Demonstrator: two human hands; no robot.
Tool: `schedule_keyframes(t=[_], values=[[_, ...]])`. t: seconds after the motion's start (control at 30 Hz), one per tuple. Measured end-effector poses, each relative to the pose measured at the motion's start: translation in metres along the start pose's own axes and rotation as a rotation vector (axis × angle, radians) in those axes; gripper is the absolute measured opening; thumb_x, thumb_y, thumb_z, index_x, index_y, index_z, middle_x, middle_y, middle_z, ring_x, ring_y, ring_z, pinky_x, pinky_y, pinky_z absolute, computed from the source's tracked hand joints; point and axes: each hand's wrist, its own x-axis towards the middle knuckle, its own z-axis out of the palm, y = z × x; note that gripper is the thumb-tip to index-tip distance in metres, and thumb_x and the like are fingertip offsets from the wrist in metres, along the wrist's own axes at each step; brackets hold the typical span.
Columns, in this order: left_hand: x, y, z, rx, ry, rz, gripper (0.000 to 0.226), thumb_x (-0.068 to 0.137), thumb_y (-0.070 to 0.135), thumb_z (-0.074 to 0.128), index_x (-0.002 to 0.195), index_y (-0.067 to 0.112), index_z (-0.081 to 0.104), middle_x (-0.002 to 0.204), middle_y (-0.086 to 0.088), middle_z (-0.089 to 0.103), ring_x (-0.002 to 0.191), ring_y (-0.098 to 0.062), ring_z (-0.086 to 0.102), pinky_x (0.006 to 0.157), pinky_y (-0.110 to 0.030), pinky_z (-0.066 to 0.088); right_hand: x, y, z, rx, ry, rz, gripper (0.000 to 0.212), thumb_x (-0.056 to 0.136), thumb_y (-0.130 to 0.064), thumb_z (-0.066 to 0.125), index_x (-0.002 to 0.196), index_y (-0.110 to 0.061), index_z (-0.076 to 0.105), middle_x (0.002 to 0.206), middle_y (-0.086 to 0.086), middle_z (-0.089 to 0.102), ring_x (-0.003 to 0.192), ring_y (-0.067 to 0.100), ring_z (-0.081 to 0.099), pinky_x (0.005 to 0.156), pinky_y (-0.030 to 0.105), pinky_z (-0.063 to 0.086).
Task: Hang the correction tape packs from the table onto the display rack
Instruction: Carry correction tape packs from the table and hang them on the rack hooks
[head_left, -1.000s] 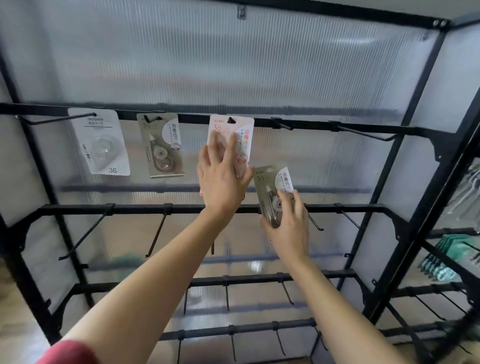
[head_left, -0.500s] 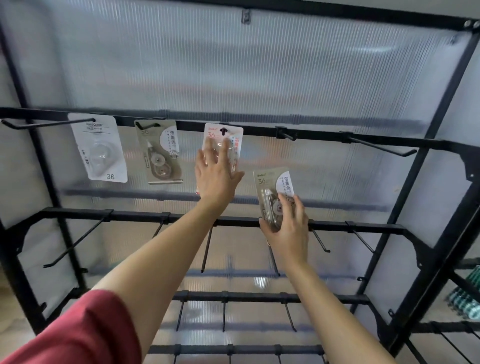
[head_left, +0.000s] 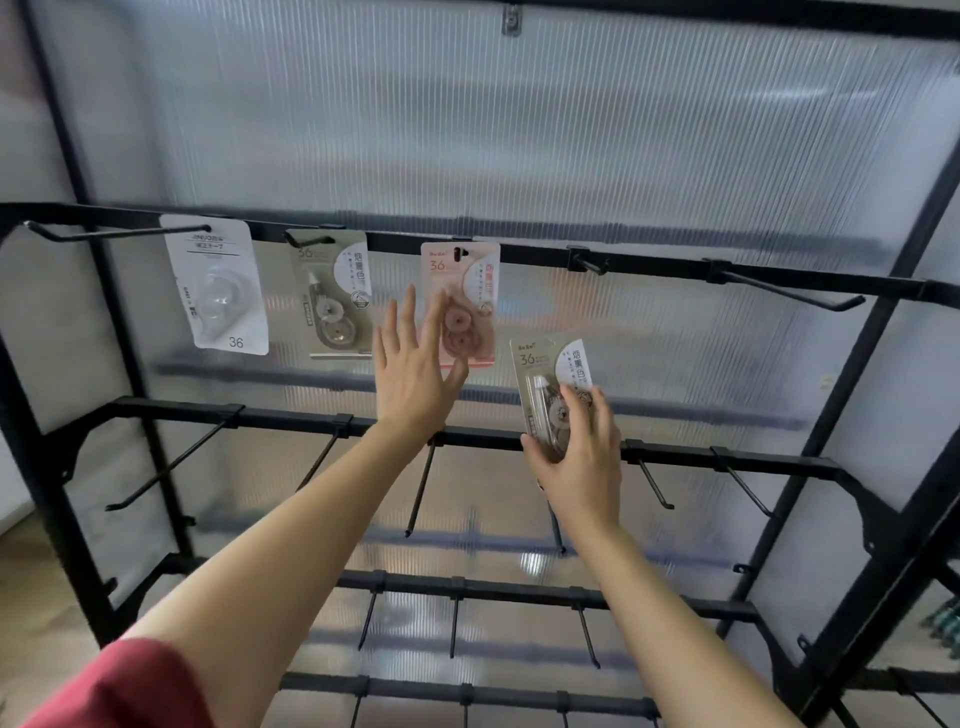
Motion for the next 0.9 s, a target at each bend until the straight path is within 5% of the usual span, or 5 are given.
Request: schedule_keyframes(t=[0.5,0.73,0.9], values=[[-0.037,-0.137,-0.063,0.071,0.023,-0.181,0.074,0.094,0.040,0.050,0.153,0.025,0.008,0.161,-0.008,0.000,0.147,-0.027,-0.003,0.117,-0.043,-0.003,-0.019,-0.109,0.045,0.149,0.047,-0.242,0.066,0.072,-0.032,0.080,0.128,-0.007,0.057,0.135,0.022,0.045,0.118,0.038,0.048,0.091,0.055,0.049],[-0.016,-0.165,-0.069,0.031,-0.013,-0.131,0.077,0.093,0.037,0.055,0.153,0.025,0.008,0.161,-0.006,-0.005,0.147,-0.025,-0.007,0.117,-0.043,-0.003,0.007,-0.178,0.063,0.197,0.108,-0.275,0.065,0.075,-0.035,0.076,0.131,-0.009,0.055,0.138,0.022,0.042,0.128,0.037,0.041,0.101,0.052,0.041],[-0.012,-0.178,-0.067,-0.016,-0.016,-0.078,0.076,0.092,0.035,0.058,0.152,0.023,0.014,0.161,-0.009,0.002,0.147,-0.027,-0.003,0.118,-0.046,0.002,0.014,-0.207,0.074,0.115,0.154,-0.270,0.065,0.074,-0.035,0.077,0.130,-0.010,0.056,0.138,0.023,0.043,0.123,0.039,0.046,0.096,0.050,0.042]])
